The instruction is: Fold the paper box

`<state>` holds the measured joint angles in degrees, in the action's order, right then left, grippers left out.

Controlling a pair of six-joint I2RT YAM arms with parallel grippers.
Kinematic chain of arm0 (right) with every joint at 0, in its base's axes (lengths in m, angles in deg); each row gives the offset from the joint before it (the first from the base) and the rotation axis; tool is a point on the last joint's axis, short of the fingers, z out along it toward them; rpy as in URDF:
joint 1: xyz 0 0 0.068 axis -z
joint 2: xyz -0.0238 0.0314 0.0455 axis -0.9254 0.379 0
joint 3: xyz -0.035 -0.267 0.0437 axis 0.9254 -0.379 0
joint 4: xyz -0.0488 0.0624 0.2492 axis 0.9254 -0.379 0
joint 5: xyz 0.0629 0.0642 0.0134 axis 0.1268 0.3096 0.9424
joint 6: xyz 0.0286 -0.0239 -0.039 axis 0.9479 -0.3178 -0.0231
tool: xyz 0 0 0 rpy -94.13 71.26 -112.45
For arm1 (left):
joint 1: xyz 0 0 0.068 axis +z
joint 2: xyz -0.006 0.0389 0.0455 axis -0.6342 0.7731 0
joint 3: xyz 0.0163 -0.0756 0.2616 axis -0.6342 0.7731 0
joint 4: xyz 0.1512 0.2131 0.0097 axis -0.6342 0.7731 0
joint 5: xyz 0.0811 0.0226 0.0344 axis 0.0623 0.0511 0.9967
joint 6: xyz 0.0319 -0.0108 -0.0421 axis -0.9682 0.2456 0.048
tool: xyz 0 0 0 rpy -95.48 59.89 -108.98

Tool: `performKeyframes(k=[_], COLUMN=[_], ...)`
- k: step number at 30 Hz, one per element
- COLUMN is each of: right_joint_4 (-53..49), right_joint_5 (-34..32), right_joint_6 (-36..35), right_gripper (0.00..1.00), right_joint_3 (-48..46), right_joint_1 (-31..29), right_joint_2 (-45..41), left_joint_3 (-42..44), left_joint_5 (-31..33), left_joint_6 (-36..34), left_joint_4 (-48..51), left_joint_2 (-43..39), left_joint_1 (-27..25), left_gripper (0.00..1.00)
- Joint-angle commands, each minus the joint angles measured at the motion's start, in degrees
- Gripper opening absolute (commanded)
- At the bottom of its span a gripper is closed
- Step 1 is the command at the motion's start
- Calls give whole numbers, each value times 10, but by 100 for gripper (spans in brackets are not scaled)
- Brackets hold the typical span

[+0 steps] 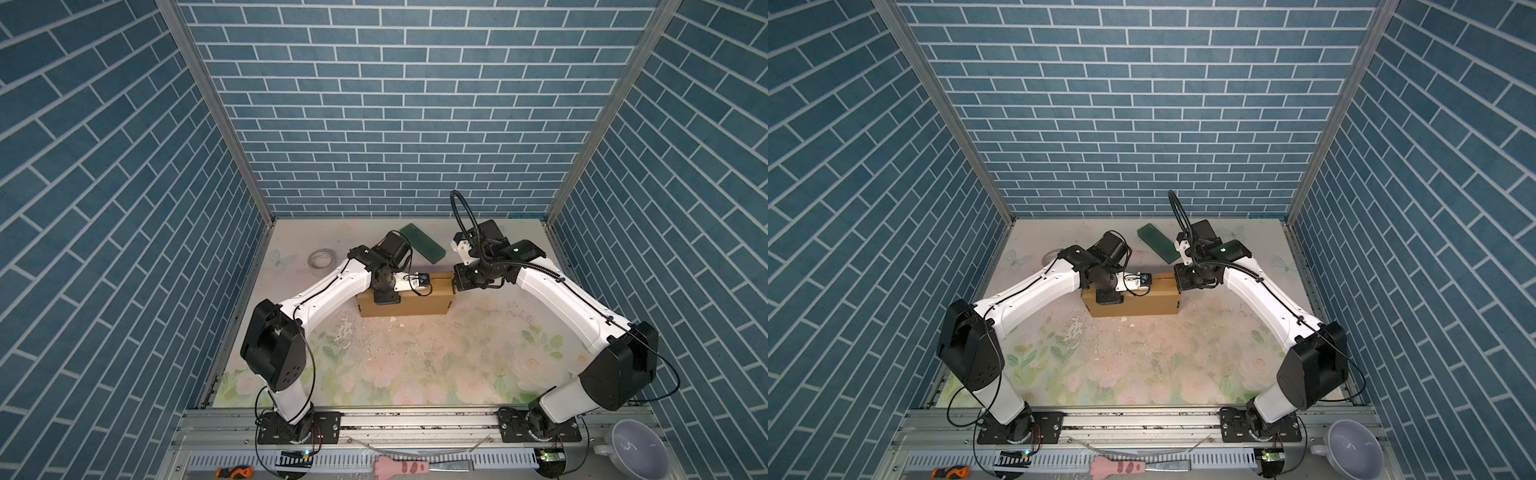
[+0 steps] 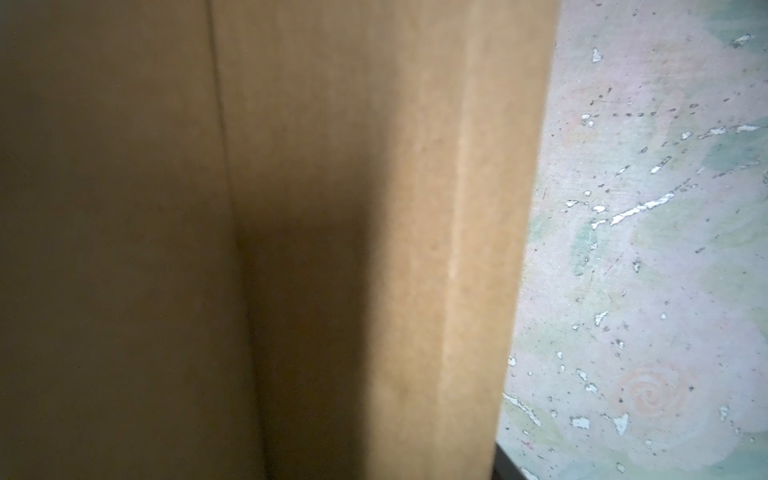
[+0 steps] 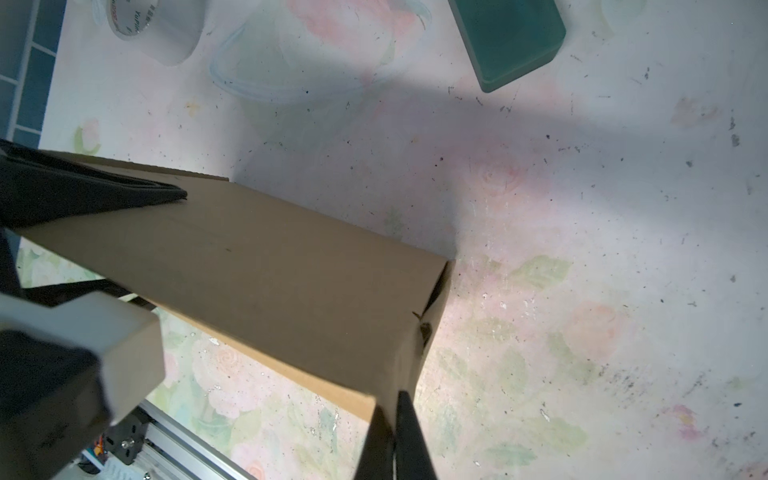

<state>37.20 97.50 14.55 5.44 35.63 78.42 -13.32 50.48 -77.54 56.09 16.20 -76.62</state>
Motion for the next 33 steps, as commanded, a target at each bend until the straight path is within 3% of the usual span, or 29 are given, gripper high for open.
performKeyframes(k=[1, 9, 26, 33], right_joint_4=[23, 70, 47, 47], right_joint_5=[78, 136, 14, 26], right_joint_6=[38, 85, 17, 21], right_gripper=[0, 0, 0, 0], right_joint_3=[31, -4, -41, -33], right_joint_1=[0, 35, 38, 38], right_joint_2=[2, -14, -10, -5], left_joint_3=[13, 13, -1, -14], left_joint_5=[-20, -20, -12, 20], left_joint_6=[0, 1, 0, 5], left_joint_4=[5, 4, 7, -7], left_joint_2=[24, 25, 34, 24], left_joint_1=[2, 2, 2, 2], left_gripper=[59, 58, 59, 73])
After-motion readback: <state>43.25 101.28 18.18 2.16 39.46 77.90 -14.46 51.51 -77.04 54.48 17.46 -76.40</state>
